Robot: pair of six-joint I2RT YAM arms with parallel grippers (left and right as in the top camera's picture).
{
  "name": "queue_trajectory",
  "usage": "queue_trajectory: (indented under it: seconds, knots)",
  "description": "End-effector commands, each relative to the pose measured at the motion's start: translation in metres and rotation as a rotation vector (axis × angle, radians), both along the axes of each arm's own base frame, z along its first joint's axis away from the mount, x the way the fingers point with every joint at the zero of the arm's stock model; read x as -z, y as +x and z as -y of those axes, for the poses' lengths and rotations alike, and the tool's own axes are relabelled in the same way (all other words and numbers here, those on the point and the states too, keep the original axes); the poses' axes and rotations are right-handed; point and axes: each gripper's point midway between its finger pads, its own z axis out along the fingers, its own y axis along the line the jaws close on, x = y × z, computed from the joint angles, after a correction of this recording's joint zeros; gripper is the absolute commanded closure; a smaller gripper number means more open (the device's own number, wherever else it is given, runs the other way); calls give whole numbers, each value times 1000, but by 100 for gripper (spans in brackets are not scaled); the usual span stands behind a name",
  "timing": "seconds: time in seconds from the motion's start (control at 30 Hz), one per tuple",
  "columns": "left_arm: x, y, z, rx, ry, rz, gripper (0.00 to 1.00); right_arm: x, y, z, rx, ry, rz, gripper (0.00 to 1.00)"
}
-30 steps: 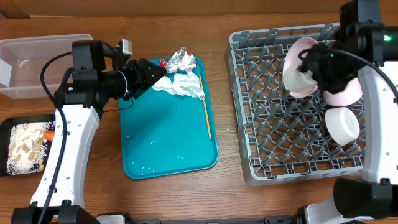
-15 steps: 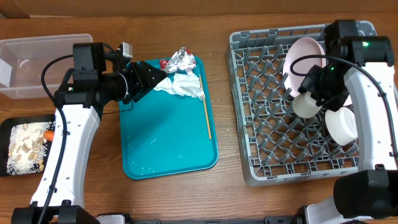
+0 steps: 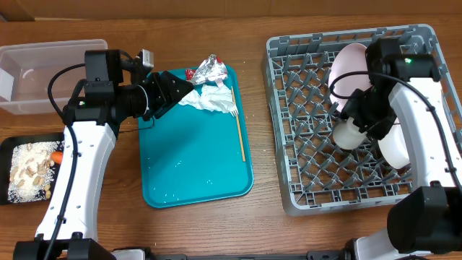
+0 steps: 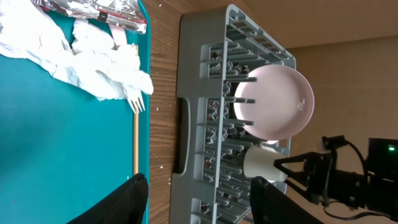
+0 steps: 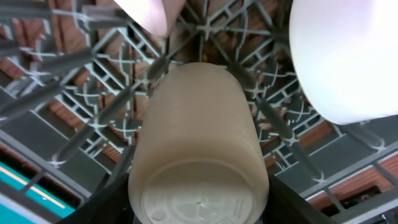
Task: Sort waste into correct bins and load items into the dishwasher rack
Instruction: 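Lower the cup upside down into the rack with the right gripper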
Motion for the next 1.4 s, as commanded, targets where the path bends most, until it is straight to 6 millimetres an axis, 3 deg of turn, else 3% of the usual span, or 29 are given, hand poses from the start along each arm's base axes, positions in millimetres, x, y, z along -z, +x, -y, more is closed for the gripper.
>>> queue_trajectory:
  seconds: [0.0,0.03,0.07,0.1,0.17,0.3,0.43,0.53,0.7,0.87,0.93,1.07,1.17,1.37]
  knots:
    - [0,1,-2,5,15,15,43,-1,-1,-4,4,17,11,63]
    - [0,1,-2,5,15,15,42,-1,-1,-4,4,17,10,52]
    - [0,1,-2,6,15,15,42,-1,-2,-4,3,19,7,29]
    - [0,1,-2,6,15,15,41,-1,-3,-5,-1,22,3,14]
    - [0,1,-2,6,15,15,40,-1,-4,-6,-7,27,-3,2]
    - [0,1,-2,10,16,18,31,-2,-5,-6,-7,28,-6,0]
    - [1,-1,-2,36,35,39,22,-18,-7,-15,-17,84,1,0]
    - [2,-2,-2,50,51,52,20,-39,-3,-35,-101,191,60,0]
    - [13,-1,-10,14,120,25,20,-78,2,-85,-332,410,223,0]
    - [27,-7,-13,2,209,-14,18,-83,6,-105,-407,433,265,0]
    - [30,-11,-10,34,233,-11,17,-75,12,-91,-353,310,254,0]
    - [39,-18,-17,17,280,-60,16,-64,16,-30,-80,-21,221,0]
    - [42,-20,-19,23,299,-65,16,-67,21,-12,-61,-126,240,12]
    - [42,-21,-19,25,299,-67,16,-61,19,1,-55,-207,222,68]
